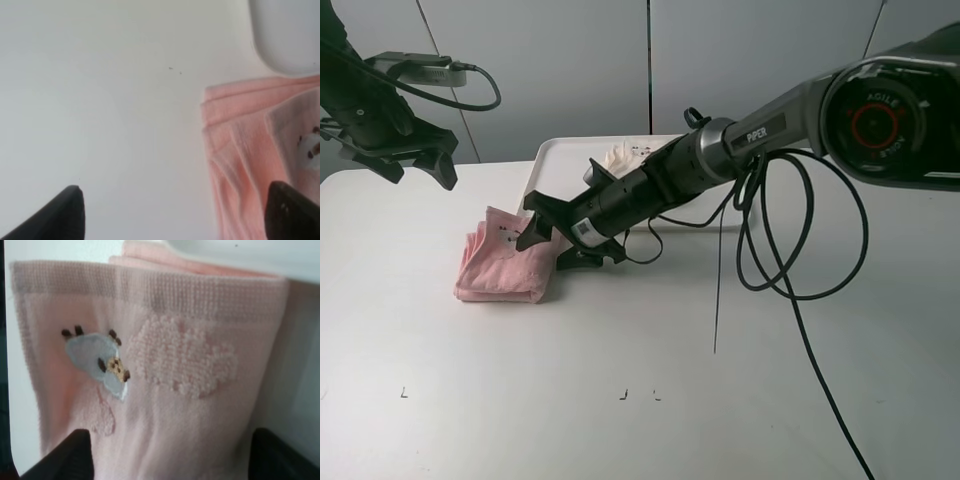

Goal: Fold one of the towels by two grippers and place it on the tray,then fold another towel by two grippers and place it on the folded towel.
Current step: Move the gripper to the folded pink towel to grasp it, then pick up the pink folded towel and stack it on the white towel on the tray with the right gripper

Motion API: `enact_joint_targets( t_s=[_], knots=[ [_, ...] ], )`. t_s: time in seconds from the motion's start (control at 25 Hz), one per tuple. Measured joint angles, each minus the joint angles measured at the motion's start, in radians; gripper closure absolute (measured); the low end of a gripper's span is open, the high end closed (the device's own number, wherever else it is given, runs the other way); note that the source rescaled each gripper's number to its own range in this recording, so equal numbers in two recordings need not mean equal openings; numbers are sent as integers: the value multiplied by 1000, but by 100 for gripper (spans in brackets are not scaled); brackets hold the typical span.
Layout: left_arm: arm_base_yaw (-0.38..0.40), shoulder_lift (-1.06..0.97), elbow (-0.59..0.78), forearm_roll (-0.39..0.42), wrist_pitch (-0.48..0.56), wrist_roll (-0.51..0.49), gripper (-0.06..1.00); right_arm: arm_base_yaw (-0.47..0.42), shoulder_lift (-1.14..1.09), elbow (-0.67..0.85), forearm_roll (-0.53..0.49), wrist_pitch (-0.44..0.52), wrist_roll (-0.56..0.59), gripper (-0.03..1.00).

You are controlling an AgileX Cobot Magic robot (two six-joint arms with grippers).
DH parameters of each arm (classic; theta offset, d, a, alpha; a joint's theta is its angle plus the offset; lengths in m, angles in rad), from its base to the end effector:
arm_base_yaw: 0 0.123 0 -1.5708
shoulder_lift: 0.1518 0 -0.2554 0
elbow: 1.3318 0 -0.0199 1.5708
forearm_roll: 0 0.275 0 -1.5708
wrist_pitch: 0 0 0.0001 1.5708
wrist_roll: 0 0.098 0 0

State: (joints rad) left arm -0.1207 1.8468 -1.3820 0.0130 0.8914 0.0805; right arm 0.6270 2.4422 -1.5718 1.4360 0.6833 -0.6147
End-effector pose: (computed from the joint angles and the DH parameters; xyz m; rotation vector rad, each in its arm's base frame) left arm 0.3952 -0.0469 0.1789 0.2946 2.8243 0.0074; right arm 0.3486 0.3284 0.0166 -0.1250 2.7498 1.3560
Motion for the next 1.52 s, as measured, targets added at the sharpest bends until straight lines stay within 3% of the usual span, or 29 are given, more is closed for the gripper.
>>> enact_joint_targets(
  t_s=[0.2,0.52,0.76,0.96,1.16,1.36,1.52],
  knots=[
    [0,0,0,0,0,0,2,17,14,0,38,-4,-19,37],
    [0,0,0,0,0,0,2,29,14,0,42,-37,-47,91],
    [0,0,0,0,0,0,2,29,10,0,73,-14,-51,91],
    [0,0,0,0,4,0,2,24,-71,0,56,-68,-49,91],
    [0,0,0,-4,8,0,2,-61,-134,-71,-31,-72,-37,91],
    [0,0,0,-13,18,0,2,-161,-138,-185,-187,-62,87,91],
    [0,0,0,-13,19,0,2,-219,-140,-255,-225,-39,155,91]
  ],
)
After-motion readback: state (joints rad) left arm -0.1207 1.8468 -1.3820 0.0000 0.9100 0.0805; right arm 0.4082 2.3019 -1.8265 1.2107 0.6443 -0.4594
